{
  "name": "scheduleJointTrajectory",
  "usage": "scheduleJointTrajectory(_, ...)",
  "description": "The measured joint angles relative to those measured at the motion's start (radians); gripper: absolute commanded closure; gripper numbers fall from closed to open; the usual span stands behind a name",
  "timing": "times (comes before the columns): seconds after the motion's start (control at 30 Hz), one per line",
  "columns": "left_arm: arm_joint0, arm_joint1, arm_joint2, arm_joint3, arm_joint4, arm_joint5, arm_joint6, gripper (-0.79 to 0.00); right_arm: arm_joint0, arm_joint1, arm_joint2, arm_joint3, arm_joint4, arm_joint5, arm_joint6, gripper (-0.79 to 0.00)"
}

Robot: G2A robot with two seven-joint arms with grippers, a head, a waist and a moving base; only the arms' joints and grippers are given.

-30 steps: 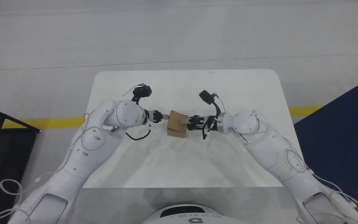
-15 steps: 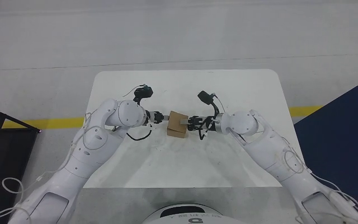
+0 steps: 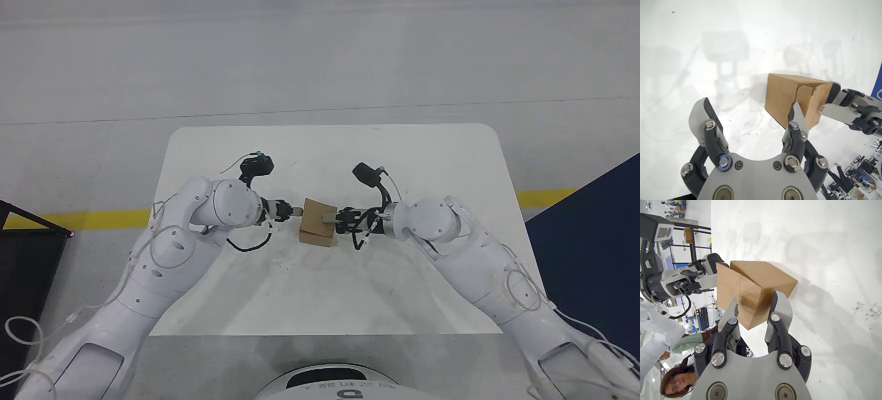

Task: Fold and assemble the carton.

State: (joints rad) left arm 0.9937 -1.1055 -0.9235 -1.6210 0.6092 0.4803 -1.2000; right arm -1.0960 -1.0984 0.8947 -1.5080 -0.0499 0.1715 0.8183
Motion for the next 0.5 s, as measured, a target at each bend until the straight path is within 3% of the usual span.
scheduleJointTrajectory(0.5, -0.016, -0.009, 0.027, 0.011, 0.032, 0.016, -0.016, -0.785, -0.006, -0.002, 0.005, -0.011, -0.029, 0.016, 0.009, -0.351)
